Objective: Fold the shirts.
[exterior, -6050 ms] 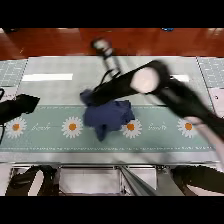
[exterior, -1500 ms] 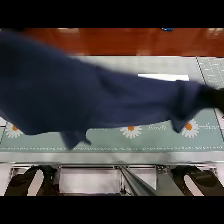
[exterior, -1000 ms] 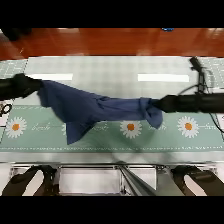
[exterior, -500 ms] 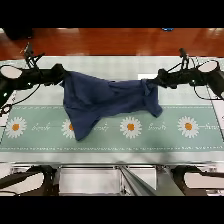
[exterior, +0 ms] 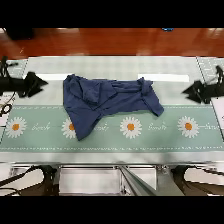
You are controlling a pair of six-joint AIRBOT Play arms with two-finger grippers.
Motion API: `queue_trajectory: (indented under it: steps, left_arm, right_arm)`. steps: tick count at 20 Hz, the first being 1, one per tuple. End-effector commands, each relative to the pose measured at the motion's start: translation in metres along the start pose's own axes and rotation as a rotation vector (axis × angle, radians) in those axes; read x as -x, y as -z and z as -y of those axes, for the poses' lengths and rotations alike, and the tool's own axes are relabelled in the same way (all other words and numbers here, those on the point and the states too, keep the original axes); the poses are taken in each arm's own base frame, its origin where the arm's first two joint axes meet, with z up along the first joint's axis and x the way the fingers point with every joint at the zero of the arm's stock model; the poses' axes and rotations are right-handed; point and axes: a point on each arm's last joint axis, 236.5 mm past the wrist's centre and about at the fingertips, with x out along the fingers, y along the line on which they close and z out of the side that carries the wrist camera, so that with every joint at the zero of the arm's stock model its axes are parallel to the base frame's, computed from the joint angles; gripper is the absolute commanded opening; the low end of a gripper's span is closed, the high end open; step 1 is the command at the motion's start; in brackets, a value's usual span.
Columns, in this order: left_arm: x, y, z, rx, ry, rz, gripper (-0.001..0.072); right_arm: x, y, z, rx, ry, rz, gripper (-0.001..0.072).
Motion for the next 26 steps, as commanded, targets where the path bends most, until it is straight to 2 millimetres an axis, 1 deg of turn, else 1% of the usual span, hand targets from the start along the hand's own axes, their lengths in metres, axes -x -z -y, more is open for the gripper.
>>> queue_trajectory:
  steps: [1, 2, 4, 6, 7, 9, 11, 13, 15, 16, 17, 18, 19, 21, 23, 25, 26]
  left_arm:
    - [-0.004, 0.065, -0.03, 0.098, -0.012, -0.102, 0.0508]
    - [-0.009, 0.077, -0.033, 0.115, -0.01, -0.104, 0.0508]
    - [-0.018, 0.096, -0.04, 0.166, -0.004, -0.107, 0.0508]
    - [-0.023, 0.108, -0.041, 0.176, 0.014, -0.127, 0.0509]
    - [-0.024, 0.109, -0.041, 0.176, 0.022, -0.126, 0.0509]
    - [-0.025, 0.105, -0.04, 0.179, 0.026, -0.109, 0.0508]
    - [-0.025, 0.103, -0.038, 0.185, 0.034, -0.103, 0.0508]
    - [-0.025, 0.103, -0.038, 0.186, 0.036, -0.103, 0.0508]
    - [-0.025, 0.103, -0.038, 0.186, 0.037, -0.103, 0.0508]
    - [-0.025, 0.103, -0.038, 0.186, 0.036, -0.103, 0.0509]
    - [-0.025, 0.103, -0.038, 0.182, 0.036, -0.103, 0.0508]
    - [-0.025, 0.103, -0.038, 0.182, 0.036, -0.103, 0.0508]
    - [-0.025, 0.103, -0.038, 0.182, 0.036, -0.103, 0.0508]
    - [-0.025, 0.103, -0.038, 0.183, 0.037, -0.103, 0.0508]
    - [-0.026, 0.103, -0.038, 0.185, 0.035, -0.104, 0.0508]
    - [-0.032, 0.101, -0.039, 0.188, 0.031, -0.1, 0.0508]
    - [-0.038, 0.098, -0.039, 0.202, 0.035, -0.089, 0.0508]
  right_arm:
    - [-0.019, 0.07, 0.021, -0.071, -0.041, -0.097, 0.0405]
    - [-0.029, 0.076, 0.019, -0.112, -0.073, -0.077, 0.0405]
    - [-0.043, 0.089, 0.015, -0.162, -0.112, -0.096, 0.0405]
    - [-0.051, 0.099, 0.008, -0.121, -0.108, -0.132, 0.0405]
    - [-0.056, 0.1, 0.003, -0.097, -0.103, -0.137, 0.0405]
    - [-0.069, 0.103, -0.008, -0.077, -0.093, -0.145, 0.0405]
    - [-0.083, 0.1, -0.021, -0.078, -0.102, -0.129, 0.0405]
    - [-0.096, 0.093, -0.029, -0.098, -0.111, -0.105, 0.0405]
    - [-0.111, 0.098, -0.032, -0.112, -0.105, -0.139, 0.0405]
    - [-0.117, 0.1, -0.036, -0.106, -0.107, -0.154, 0.0394]
    - [-0.12, 0.099, -0.04, -0.096, -0.107, -0.157, 0.0304]
    - [-0.12, 0.097, -0.045, -0.074, -0.111, -0.153, 0.0095]
    - [-0.118, 0.093, -0.052, -0.047, -0.127, -0.145, 0.0022]
    - [-0.107, 0.085, -0.064, 0.003, -0.151, -0.133, 0.0022]
    - [-0.094, 0.073, -0.071, 0.036, -0.16, -0.094, 0.0022]
    - [-0.082, 0.064, -0.077, 0.055, -0.169, -0.057, 0.0022]
    - [-0.079, 0.062, -0.08, 0.068, -0.171, -0.045, 0.0022]
